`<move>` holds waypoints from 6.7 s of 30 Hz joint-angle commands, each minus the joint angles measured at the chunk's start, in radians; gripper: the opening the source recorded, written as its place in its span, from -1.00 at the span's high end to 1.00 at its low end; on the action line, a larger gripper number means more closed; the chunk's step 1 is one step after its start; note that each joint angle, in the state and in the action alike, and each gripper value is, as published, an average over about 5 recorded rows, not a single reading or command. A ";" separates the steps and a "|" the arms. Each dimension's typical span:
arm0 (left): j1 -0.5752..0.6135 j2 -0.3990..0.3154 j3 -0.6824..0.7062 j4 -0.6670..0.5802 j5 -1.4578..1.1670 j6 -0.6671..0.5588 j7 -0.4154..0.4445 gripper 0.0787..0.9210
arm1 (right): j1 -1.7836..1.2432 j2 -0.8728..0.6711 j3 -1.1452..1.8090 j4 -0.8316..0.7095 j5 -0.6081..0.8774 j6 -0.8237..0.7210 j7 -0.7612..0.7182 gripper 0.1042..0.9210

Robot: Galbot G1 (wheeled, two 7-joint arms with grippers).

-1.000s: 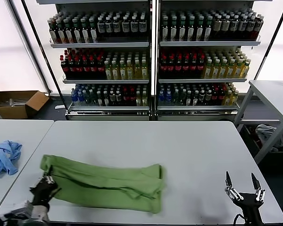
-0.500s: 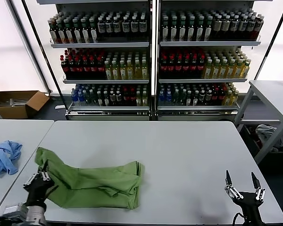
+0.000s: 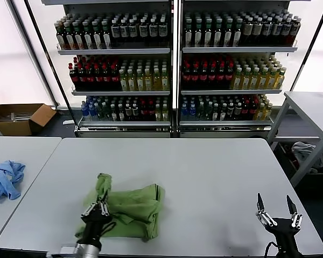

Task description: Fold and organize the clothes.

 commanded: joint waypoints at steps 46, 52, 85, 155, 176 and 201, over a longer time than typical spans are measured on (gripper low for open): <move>-0.231 0.015 0.498 0.206 0.178 0.027 0.045 0.00 | 0.024 0.007 -0.026 0.010 -0.027 -0.013 -0.002 -0.76; -0.213 0.015 0.542 0.123 0.180 0.025 0.049 -0.41 | 0.024 0.006 -0.026 0.016 -0.035 -0.014 -0.001 -0.76; -0.020 0.158 -0.195 0.239 -0.231 0.149 0.049 -0.77 | 0.029 -0.004 -0.014 0.009 -0.034 -0.021 0.000 -0.76; 0.041 0.317 -0.514 -0.151 -0.192 0.334 0.125 0.90 | 0.088 -0.020 -0.037 0.006 -0.032 -0.022 0.021 -0.76; -0.259 0.139 0.232 0.104 0.125 0.182 0.100 0.90 | 0.083 -0.006 -0.035 0.008 -0.042 -0.031 0.014 -0.76; -0.377 0.159 0.164 -0.082 0.143 0.287 -0.020 -0.30 | 0.418 0.017 -0.279 0.088 0.094 -0.523 -0.103 -0.76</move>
